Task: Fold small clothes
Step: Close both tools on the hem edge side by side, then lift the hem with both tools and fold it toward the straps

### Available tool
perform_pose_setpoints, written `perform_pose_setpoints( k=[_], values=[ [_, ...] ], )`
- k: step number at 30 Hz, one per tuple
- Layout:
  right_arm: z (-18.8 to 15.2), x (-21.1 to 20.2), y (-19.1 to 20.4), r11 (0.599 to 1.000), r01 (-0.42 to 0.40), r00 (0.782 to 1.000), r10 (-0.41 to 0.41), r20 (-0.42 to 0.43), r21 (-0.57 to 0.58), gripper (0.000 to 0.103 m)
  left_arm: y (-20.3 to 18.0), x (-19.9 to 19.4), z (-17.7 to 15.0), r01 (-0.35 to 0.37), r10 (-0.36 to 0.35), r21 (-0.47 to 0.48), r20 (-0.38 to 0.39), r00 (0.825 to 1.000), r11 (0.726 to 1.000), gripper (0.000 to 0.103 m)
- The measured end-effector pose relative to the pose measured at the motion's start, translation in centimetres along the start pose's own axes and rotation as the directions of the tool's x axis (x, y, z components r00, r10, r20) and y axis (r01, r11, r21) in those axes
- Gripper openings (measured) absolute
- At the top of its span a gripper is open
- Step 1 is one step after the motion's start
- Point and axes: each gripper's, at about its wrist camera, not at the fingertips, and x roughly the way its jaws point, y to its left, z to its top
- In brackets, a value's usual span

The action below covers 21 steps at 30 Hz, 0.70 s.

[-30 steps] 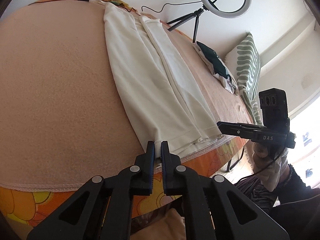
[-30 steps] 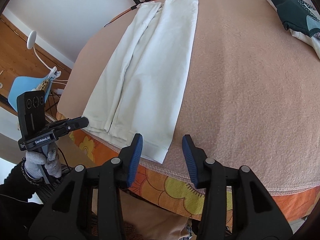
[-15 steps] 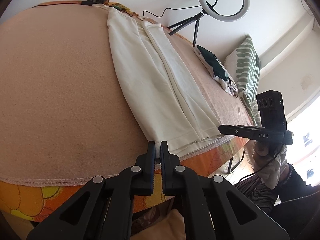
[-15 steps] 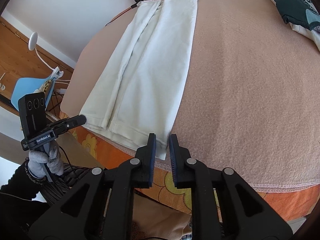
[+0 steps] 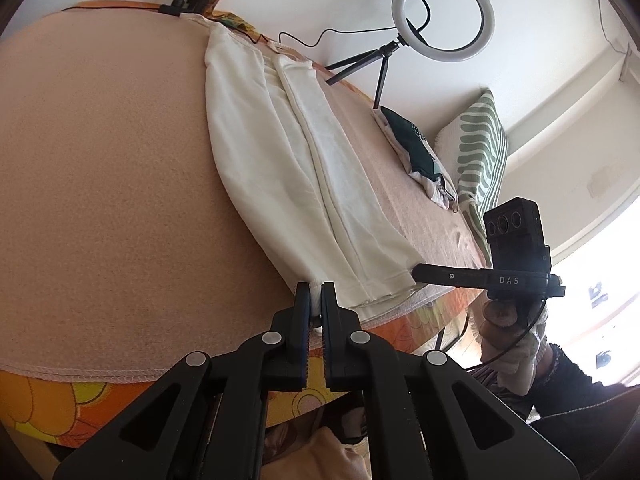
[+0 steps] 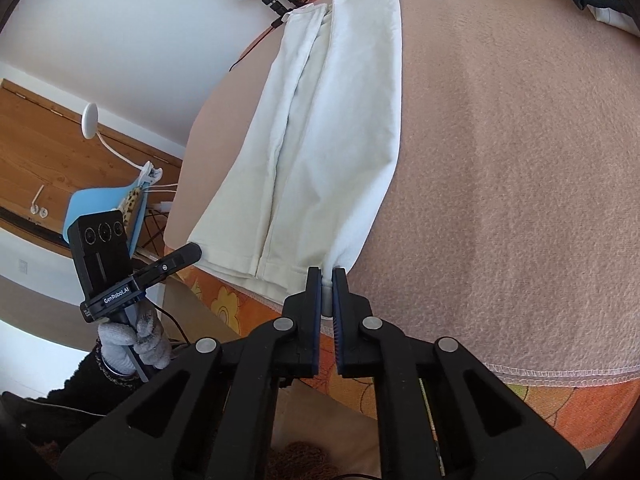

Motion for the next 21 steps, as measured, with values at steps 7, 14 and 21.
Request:
perform_pose_setpoints(
  k=[7, 14, 21],
  values=[
    [1.6, -1.4, 1.0, 0.999, -0.042, 0.996, 0.04, 0.081, 0.016, 0.006, -0.7, -0.6, 2.3, 0.016, -0.017, 0.007, 0.041, 0.999, 1.0, 0.004],
    [4.1, -2.3, 1.2, 0.999, -0.048, 0.99, 0.045, 0.132, 0.022, 0.006, -0.7, -0.7, 5.0, -0.005, 0.005, 0.012, 0.074, 0.997, 1.0, 0.004],
    [7.0, -1.8, 1.0, 0.999, -0.007, 0.987, 0.001, 0.163, 0.04, 0.006, 0.4, -0.1, 7.4, -0.033, 0.033, -0.006, 0.091, 0.995, 0.999, 0.004]
  ],
)
